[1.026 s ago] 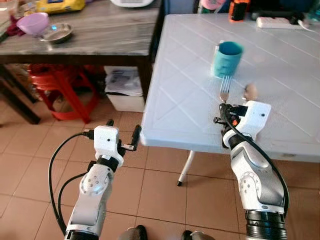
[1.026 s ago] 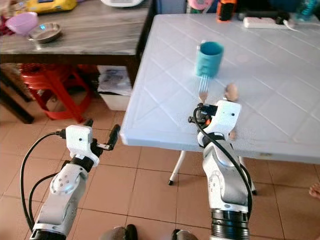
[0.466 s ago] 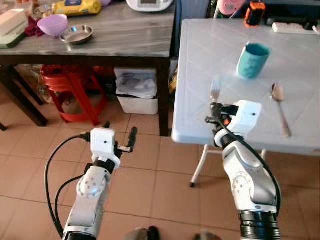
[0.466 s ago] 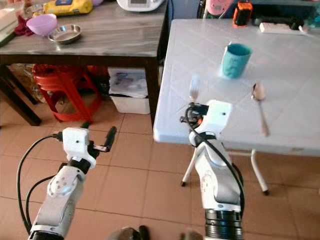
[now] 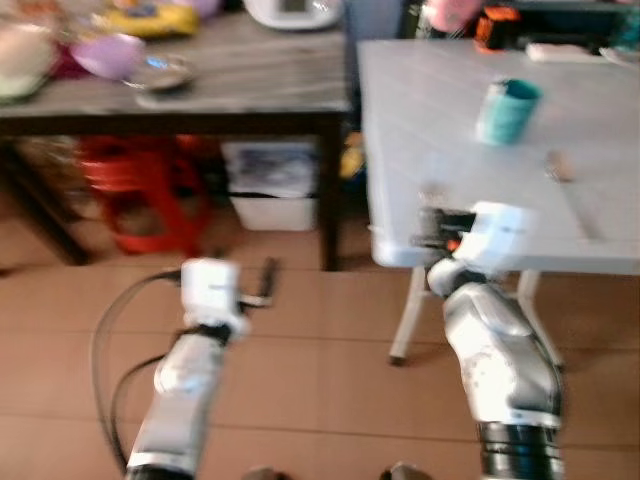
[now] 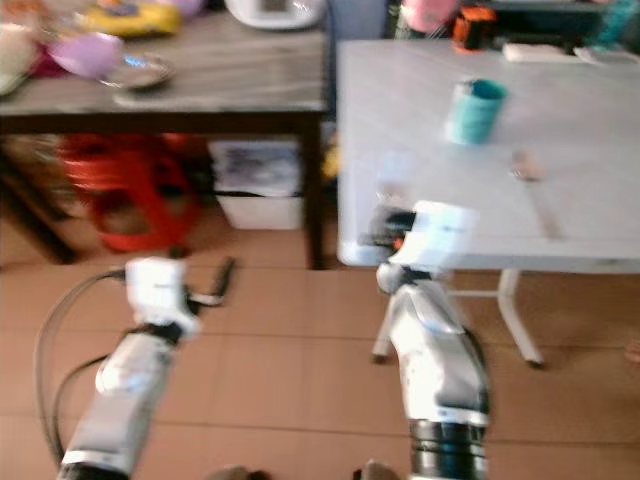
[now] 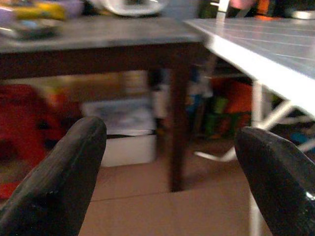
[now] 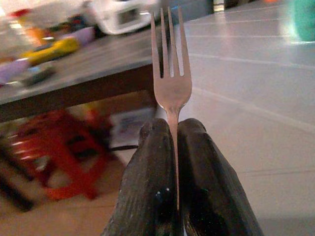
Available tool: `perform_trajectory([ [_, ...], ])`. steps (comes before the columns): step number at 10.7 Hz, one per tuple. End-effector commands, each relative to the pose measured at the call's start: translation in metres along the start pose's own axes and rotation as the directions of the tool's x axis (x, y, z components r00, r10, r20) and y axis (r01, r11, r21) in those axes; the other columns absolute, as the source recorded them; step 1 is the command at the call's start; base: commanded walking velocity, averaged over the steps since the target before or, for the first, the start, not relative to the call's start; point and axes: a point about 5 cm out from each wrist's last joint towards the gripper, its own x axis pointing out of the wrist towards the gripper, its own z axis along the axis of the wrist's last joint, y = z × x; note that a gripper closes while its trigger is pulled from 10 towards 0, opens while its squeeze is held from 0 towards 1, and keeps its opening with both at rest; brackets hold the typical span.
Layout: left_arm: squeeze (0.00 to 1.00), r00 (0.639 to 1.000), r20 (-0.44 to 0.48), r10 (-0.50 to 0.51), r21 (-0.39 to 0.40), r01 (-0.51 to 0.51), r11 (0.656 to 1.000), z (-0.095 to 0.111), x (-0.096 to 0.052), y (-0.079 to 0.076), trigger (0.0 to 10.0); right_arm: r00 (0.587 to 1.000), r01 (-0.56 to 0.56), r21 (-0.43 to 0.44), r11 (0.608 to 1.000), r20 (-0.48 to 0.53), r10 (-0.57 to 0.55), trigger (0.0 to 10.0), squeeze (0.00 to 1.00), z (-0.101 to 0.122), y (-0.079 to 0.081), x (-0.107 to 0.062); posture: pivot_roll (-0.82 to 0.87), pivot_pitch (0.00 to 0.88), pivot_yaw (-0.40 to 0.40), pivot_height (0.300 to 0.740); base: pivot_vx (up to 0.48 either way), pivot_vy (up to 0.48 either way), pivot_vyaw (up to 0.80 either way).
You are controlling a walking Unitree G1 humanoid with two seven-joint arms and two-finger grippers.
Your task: Setting the table
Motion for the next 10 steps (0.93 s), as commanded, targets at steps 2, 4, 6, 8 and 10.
perform_trajectory([
  [2,0.0,1.0,-0.009,-0.026,0.002,0.026,1.0,-0.0024,0.0009,-0.0073,10.0,1.0,0.03,-0.007,1.0,0.008,-0.03,10.0,0.0,0.0019,-0.0088,-0.0007,-0.06,0.145,0.063,0.74,0.0,0.394,0.0],
  [4,0.0,0.999,-0.012,-0.033,0.0,0.033,0.999,-0.0032,0.0008,-0.0086,10.0,0.999,0.032,-0.005,0.999,0.009,-0.032,10.0,0.0,0.0016,-0.0081,-0.0001,-0.06,0.143,0.065,0.74,0.0,0.394,0.0],
  [6,0.0,0.999,-0.012,-0.034,0.0,0.034,0.999,-0.0035,0.0013,-0.0084,10.0,0.999,0.033,-0.004,0.999,0.012,-0.033,10.0,0.0,0.0018,-0.0092,-0.0001,-0.06,0.143,0.068,0.74,0.0,0.394,0.0],
  [8,0.0,0.999,-0.013,-0.037,0.003,0.037,0.999,-0.0036,0.0016,-0.0089,10.0,0.999,0.034,-0.001,0.999,0.013,-0.033,10.0,0.0,0.0014,-0.0088,-0.0001,-0.05,0.142,0.071,0.74,0.0,0.396,0.0],
  [10,0.0,0.999,0.003,-0.043,0.011,0.043,0.999,-0.0012,0.0034,-0.0103,10.0,0.999,0.03,0.0,1.0,0.015,-0.03,10.0,0.0,0.0011,-0.0085,0.0001,-0.05,0.14,0.07,0.74,0.0,0.197,0.0],
])
